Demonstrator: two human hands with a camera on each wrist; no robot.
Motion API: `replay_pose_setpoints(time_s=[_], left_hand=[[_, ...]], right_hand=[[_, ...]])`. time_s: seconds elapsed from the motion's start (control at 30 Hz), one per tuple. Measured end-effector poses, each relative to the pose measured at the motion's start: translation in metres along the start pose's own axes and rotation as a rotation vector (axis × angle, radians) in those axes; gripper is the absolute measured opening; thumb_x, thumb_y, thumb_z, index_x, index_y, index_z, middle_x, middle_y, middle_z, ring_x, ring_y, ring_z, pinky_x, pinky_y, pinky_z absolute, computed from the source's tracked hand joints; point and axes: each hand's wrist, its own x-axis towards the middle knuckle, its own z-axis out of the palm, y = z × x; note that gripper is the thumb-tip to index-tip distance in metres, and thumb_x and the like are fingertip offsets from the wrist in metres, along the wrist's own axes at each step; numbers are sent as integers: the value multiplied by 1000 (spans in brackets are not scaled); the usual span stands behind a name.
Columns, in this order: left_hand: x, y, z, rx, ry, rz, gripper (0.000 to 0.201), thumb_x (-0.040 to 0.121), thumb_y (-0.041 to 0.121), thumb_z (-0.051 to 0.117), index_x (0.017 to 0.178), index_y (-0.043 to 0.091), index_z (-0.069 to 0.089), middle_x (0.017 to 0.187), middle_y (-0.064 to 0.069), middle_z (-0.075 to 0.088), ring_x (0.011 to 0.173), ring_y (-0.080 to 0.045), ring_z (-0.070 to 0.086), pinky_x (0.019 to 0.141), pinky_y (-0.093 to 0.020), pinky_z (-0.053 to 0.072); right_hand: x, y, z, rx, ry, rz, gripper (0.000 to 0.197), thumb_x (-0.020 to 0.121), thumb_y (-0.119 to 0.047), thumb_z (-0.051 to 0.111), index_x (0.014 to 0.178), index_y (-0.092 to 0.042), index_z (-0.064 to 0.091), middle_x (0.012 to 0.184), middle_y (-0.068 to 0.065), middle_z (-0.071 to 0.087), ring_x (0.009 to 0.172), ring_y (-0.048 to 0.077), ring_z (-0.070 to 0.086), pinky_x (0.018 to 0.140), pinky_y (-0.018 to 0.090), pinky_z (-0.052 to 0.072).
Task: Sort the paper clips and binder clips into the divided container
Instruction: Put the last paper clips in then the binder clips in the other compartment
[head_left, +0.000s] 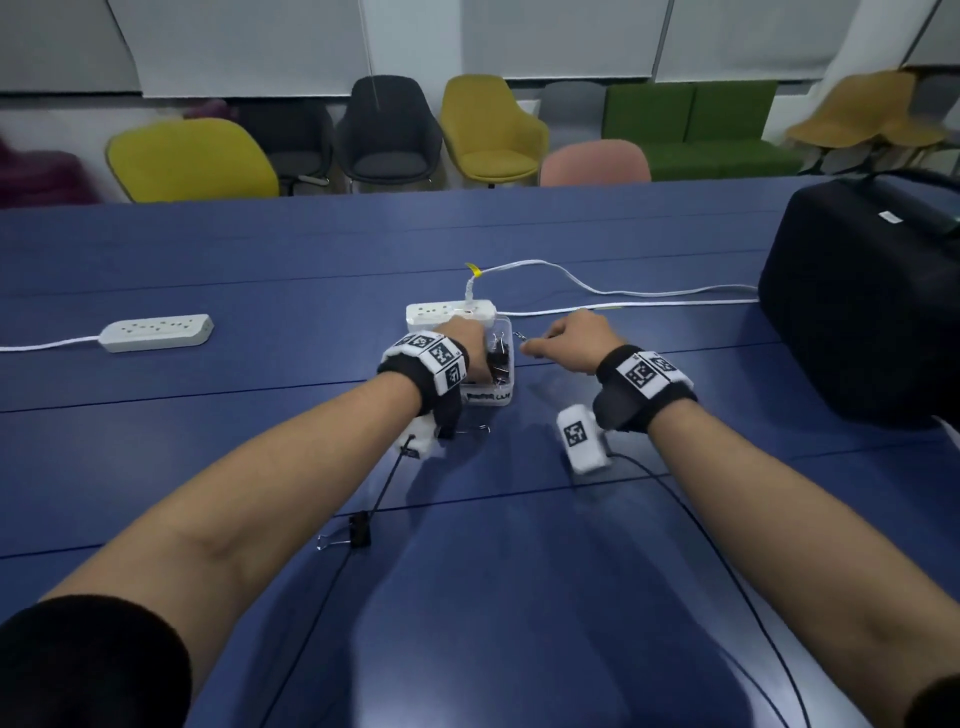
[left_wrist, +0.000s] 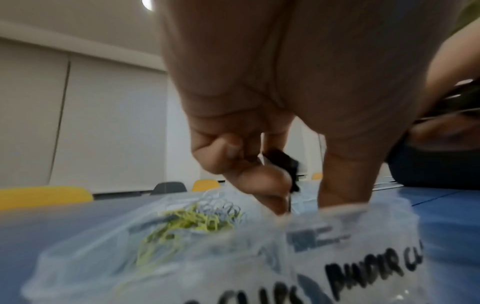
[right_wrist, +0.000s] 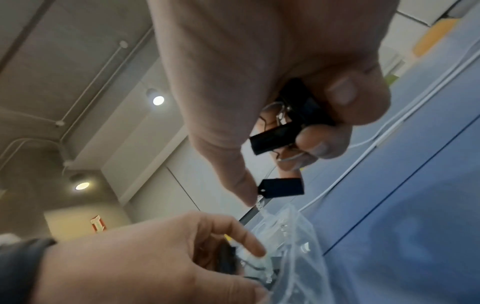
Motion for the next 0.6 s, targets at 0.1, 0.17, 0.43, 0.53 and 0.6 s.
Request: replay_pose_setpoints(time_s=[0.1,0.17,0.43,0.53,0.6], left_hand=[[-5,-5,1,-63,24,19,41,76,30,72,111,10,65,107,-10,69,100,-29,63,81,-32,50],[-10,-15,-3,-122,18,-1,45,75,31,75,114,10,65,108,-8,69,103,-26,62,87,-32,51],[-76,-78,-12,-126,-38,-59,12,76,37,71,78,26,66,78,10,69,78,-14,67,74,-28,54],[-112,-91,-8,-80,-206,-28,24,76,44,74,88,24,69,80,10,66,78,-12,64,74,-27,51],[-131,-98,-4,-64,-272,-29,35,73,51,76,95,25,66,84,11,63,79,-11,59,72,-26,47]], right_hand=[[18,-21,9,24,4,58,47,75,-50,70,86,-4,73,70,7,62,64,24,54,60,29,48],[29,-33,17,38,-1,94,43,71,-48,70,80,-6,69,70,8,64,60,23,57,51,26,46],[45,-68,32,43,-158,-2,69,92,-61,45,136,-8,48,109,11,66,78,26,66,59,29,50],[44,-73,37,163,-159,16,77,95,-59,39,154,-16,15,144,12,44,89,32,66,53,33,55],[41,-75,42,128,-108,-4,77,95,-59,37,155,-18,10,150,14,39,105,41,62,58,40,58]])
